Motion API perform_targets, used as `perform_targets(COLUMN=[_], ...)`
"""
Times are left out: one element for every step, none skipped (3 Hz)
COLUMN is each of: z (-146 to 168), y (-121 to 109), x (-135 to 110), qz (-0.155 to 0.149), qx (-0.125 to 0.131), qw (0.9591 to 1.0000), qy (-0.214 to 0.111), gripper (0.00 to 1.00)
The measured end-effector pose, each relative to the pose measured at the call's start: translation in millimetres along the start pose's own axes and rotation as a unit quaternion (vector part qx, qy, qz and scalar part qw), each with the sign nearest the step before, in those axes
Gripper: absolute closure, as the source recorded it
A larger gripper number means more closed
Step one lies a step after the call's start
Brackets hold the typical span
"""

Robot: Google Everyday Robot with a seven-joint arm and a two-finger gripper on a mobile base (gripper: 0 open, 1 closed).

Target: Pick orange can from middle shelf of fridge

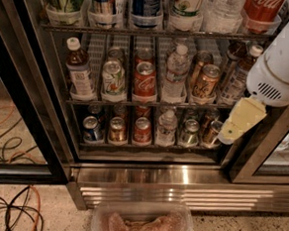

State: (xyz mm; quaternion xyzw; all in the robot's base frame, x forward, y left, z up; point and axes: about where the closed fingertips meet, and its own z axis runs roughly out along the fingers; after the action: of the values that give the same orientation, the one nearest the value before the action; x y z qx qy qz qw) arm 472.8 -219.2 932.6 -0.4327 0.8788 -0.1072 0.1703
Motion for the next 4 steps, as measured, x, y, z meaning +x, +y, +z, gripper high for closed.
perform_targets(z=[29.9,56.3,78.9,80.7], y=[21.9,36.1,53.8,55.4], x=[-2.3,-3.4,-10.9,-9.8], qz=[0.012,0.026,0.012,0.012], qx=[-0.006,-0.018,-0.069,-0.073], qw=[0.9999,0.9994,0.9973,0.997], qy=[0.003,0.009,0.021,0.024], gripper=[0.0,0.0,0.0,0.0])
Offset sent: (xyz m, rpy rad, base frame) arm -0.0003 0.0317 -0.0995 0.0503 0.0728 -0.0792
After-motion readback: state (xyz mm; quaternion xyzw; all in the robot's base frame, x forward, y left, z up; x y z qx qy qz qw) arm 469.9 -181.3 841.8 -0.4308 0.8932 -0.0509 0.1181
